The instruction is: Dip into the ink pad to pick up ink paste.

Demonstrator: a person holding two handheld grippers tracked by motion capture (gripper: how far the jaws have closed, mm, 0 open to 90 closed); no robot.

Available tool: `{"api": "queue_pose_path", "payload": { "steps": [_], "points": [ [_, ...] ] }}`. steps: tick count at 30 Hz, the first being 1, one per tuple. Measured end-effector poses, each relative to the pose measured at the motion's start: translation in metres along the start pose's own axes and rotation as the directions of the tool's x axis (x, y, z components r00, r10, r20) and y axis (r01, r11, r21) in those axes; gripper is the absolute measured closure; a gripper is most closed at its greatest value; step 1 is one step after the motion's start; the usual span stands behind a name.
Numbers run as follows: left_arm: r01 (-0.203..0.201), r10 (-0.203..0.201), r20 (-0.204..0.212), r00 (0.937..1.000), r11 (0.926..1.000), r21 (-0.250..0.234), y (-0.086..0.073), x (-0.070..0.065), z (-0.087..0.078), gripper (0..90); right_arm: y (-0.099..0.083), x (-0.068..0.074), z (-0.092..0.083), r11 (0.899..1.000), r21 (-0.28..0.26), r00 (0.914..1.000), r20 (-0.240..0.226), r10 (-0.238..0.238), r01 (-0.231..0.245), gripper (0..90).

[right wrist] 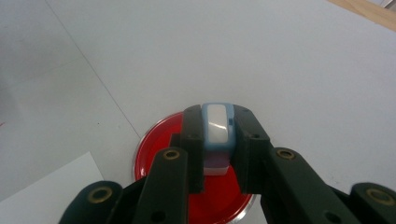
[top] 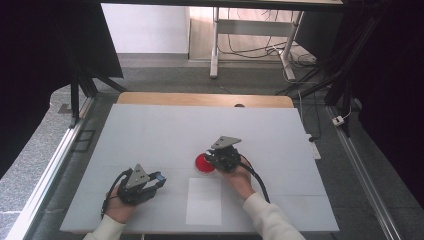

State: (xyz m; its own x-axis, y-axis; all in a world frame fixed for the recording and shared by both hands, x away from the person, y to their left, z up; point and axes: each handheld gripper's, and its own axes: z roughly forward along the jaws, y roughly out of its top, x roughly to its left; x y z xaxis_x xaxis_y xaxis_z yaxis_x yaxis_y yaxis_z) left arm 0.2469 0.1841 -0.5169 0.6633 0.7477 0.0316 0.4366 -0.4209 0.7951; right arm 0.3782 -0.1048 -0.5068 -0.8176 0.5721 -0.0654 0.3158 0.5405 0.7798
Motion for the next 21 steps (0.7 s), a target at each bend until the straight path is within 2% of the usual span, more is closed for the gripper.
{"api": "queue_pose_path", "payload": {
  "steps": [5,11,15,21],
  "points": [
    [-0.002,0.002,-0.001,1.0000,1.0000,-0.001,0.0000,-0.0001,-0.0001,65.0,-0.0009,0.0038,0.0000,1.000,-0.005,0.9995,0.020,-0.022,0.022,75.8],
    [-0.001,0.001,-0.003,1.0000,1.0000,0.001,-0.0001,0.0004,0.0001,65.0,-0.0019,0.0018,-0.0001,1.000,-0.013,0.9999,0.010,-0.008,0.008,75.8],
    [-0.004,0.004,-0.005,1.0000,1.0000,0.001,-0.0001,0.0008,0.0000,65.0,-0.0019,0.0040,-0.0008,0.999,-0.024,0.9995,0.023,-0.021,0.022,75.5],
    [0.001,-0.001,-0.008,1.0000,1.0000,0.000,-0.0005,0.0021,0.0002,65.0,-0.0010,-0.0024,-0.0061,0.999,-0.043,0.9995,0.004,0.031,-0.031,75.4]
  ]
}}
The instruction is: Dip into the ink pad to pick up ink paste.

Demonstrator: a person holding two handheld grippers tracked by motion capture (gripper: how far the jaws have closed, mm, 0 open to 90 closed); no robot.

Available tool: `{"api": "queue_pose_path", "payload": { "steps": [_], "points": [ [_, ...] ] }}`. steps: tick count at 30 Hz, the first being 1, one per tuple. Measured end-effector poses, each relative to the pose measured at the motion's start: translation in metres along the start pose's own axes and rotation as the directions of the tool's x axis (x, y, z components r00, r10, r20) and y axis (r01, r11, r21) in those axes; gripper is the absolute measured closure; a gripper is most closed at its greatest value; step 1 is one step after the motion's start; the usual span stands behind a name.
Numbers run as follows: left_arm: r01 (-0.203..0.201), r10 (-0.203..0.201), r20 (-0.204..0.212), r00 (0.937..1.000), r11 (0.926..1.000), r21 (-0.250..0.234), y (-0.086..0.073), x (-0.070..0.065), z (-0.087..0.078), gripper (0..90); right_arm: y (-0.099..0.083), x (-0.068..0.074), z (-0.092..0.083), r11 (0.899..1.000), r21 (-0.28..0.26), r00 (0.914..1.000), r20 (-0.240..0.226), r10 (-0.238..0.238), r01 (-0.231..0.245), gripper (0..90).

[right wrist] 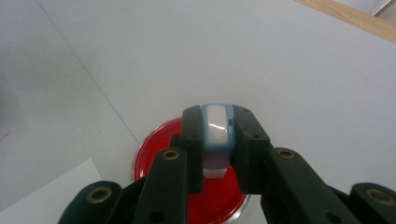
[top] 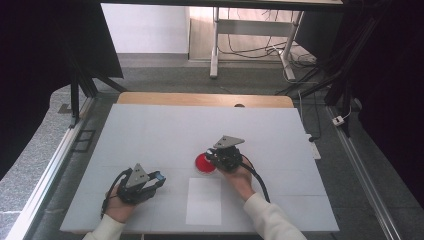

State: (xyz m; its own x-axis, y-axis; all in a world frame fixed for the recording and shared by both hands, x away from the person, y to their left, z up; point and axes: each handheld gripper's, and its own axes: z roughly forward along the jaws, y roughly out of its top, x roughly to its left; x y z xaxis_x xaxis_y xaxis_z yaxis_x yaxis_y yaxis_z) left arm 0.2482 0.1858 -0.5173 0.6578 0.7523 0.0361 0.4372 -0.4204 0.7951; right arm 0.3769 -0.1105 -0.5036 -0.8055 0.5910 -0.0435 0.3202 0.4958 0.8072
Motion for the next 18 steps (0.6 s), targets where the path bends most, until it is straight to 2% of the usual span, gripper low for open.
{"api": "queue_pose_path", "payload": {
  "steps": [2,7,13,18],
  "points": [
    [0.002,-0.002,0.000,1.0000,1.0000,-0.002,0.000,0.000,0.000,65.0,0.000,-0.001,-0.001,1.000,-0.008,0.9997,-0.014,0.019,-0.019,75.4],
    [-0.001,0.001,0.000,1.0000,1.0000,0.000,0.000,0.000,0.000,65.0,0.003,0.001,-0.008,0.999,-0.038,1.0000,0.001,0.004,-0.004,75.4],
    [0.002,-0.002,-0.004,1.0000,1.0000,-0.001,0.000,0.001,-0.001,65.0,0.004,0.000,-0.013,0.998,-0.062,0.9999,-0.007,0.009,-0.009,75.4],
    [0.004,-0.004,-0.008,1.0000,1.0000,0.003,-0.001,0.001,0.000,65.0,0.005,-0.002,-0.016,0.998,-0.056,0.9998,-0.013,0.012,-0.013,75.4]
  ]
}}
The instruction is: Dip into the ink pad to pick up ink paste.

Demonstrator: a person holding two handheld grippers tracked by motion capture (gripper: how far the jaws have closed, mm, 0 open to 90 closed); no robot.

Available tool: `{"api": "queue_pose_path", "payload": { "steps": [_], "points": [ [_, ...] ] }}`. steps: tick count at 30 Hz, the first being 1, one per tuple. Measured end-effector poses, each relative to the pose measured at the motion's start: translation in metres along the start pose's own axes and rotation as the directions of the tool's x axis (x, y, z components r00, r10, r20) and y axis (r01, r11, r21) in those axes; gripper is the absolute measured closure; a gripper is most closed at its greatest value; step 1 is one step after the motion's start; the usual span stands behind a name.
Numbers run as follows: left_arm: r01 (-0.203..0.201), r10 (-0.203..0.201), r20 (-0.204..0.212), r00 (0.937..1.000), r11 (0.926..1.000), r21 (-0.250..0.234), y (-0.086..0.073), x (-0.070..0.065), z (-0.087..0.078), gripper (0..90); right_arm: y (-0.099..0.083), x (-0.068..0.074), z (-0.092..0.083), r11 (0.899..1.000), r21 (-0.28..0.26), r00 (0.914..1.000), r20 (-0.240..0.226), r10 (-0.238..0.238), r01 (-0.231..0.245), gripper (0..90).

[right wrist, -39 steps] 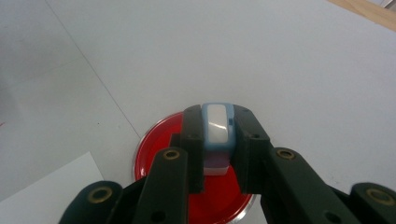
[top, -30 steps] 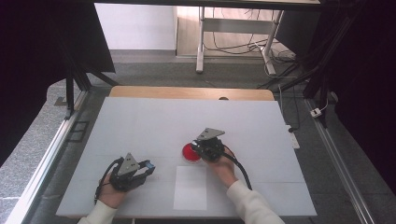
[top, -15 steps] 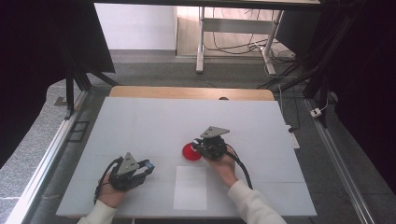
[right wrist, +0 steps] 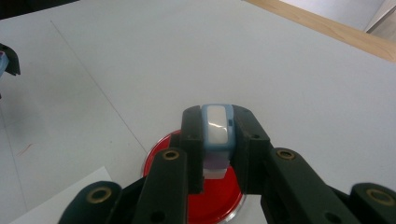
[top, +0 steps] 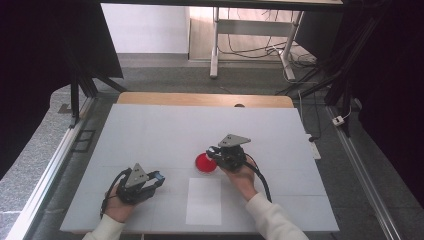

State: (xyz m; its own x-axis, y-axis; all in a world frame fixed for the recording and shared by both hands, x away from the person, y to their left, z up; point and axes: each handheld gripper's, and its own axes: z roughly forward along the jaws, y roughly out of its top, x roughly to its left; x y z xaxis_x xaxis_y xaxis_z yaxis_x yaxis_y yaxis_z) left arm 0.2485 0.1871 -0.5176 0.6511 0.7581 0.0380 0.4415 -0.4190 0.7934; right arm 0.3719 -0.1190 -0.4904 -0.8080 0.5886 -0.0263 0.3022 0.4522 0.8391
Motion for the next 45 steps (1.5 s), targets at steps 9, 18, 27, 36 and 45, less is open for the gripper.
{"api": "queue_pose_path", "payload": {
  "steps": [9,18,27,36,45],
  "points": [
    [0.003,-0.003,0.002,1.0000,1.0000,-0.001,0.000,0.001,0.000,64.9,0.001,0.001,-0.005,1.000,-0.005,0.9999,-0.010,-0.001,0.001,75.4],
    [0.008,-0.008,0.006,1.0000,1.0000,-0.002,-0.001,0.004,0.000,64.9,0.002,0.001,-0.016,0.999,-0.033,0.9999,-0.012,0.011,-0.012,75.4],
    [0.007,-0.007,-0.005,1.0000,1.0000,-0.002,-0.003,0.005,-0.001,64.9,0.002,0.002,-0.029,0.999,-0.048,0.9998,-0.017,0.012,-0.013,75.4],
    [0.008,-0.008,-0.012,0.9999,1.0000,-0.002,-0.003,0.004,-0.002,64.9,0.002,0.006,-0.038,0.998,-0.064,0.9993,-0.037,0.005,-0.007,75.3],
    [0.010,-0.010,-0.015,0.9998,0.9999,-0.004,-0.004,0.003,-0.003,64.9,-0.002,0.011,-0.056,0.997,-0.082,0.9981,-0.061,0.005,-0.010,75.4]
  ]
}}
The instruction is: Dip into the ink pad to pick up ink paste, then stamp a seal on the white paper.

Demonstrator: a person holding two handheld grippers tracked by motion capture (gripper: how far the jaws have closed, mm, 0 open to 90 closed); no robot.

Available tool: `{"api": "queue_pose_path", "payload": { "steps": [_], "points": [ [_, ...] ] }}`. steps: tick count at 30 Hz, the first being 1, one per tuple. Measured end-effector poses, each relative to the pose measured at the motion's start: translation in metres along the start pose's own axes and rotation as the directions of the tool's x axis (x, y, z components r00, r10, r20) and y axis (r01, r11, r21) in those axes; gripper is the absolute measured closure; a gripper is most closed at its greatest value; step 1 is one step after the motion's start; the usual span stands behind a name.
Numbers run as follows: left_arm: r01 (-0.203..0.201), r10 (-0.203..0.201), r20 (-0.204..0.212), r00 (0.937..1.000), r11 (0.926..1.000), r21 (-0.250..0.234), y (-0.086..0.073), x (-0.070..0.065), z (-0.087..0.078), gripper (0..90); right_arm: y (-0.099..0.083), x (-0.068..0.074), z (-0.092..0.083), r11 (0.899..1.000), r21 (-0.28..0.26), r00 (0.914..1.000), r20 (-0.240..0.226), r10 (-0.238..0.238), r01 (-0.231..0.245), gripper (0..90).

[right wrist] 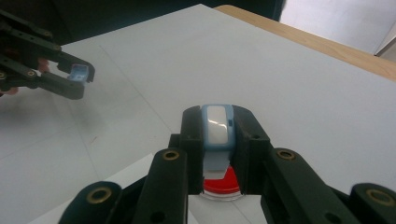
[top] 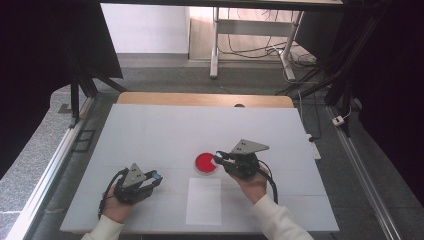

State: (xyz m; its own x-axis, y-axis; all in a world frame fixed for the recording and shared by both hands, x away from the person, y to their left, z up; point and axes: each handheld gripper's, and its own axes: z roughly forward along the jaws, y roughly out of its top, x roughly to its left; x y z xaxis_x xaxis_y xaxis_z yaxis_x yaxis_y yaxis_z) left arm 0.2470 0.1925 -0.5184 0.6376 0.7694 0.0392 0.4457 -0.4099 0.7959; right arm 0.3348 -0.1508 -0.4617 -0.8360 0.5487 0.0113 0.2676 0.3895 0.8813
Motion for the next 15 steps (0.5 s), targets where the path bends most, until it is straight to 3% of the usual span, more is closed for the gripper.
{"api": "queue_pose_path", "payload": {
  "steps": [15],
  "points": [
    [0.003,-0.003,-0.002,1.0000,1.0000,-0.002,0.000,0.002,0.000,64.9,-0.006,0.005,-0.012,1.000,0.005,0.9995,-0.030,-0.013,0.013,75.4]
  ]
}}
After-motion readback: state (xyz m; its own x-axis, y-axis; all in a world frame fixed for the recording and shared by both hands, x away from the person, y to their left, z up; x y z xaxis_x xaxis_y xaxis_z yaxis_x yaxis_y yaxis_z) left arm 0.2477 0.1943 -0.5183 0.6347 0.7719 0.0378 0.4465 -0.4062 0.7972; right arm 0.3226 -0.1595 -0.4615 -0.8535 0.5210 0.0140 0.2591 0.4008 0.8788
